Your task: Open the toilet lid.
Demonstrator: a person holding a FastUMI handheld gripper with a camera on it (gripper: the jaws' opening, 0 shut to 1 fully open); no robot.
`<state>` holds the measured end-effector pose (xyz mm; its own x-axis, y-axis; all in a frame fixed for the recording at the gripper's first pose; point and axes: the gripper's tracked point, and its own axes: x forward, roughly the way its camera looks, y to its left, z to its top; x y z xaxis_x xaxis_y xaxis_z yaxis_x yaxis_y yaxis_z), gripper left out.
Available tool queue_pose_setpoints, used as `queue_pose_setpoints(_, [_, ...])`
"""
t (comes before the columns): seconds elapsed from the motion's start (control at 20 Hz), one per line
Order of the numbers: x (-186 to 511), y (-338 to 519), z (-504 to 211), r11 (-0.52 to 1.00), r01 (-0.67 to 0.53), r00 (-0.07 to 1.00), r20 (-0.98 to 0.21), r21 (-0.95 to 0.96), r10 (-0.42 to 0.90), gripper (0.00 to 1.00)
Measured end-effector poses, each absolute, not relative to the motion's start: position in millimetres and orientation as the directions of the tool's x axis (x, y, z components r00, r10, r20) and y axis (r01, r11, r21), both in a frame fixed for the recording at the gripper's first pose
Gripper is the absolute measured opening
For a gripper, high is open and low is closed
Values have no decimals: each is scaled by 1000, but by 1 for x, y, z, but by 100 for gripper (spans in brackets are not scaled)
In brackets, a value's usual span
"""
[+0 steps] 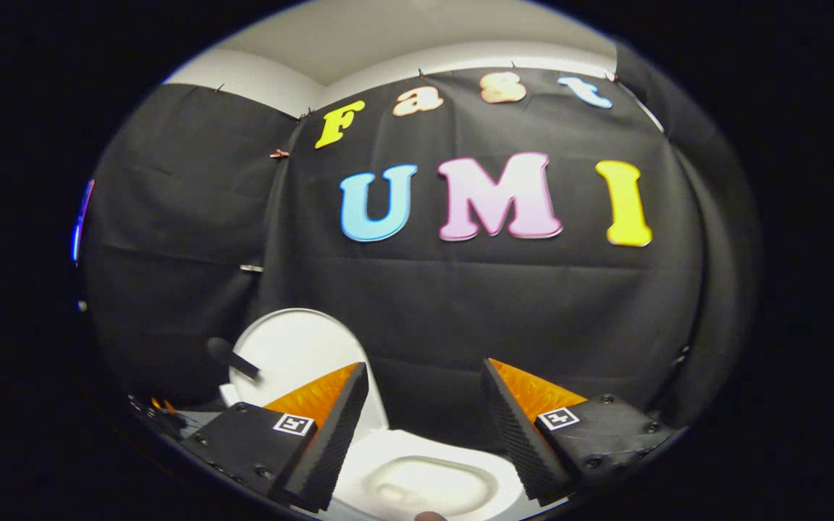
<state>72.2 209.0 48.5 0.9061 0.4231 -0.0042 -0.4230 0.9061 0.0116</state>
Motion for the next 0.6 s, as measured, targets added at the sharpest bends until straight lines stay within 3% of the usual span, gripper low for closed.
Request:
queue_pose_setpoints(0.15, [66, 130, 32, 958, -272, 961, 21, -94, 275, 98])
queue_pose_setpoints(0.4, [46, 33, 5, 996, -56, 998, 17, -73, 57, 97])
queue_pose_setpoints(0.6, [48, 15, 1, 998, -12, 999, 42, -62, 15, 97])
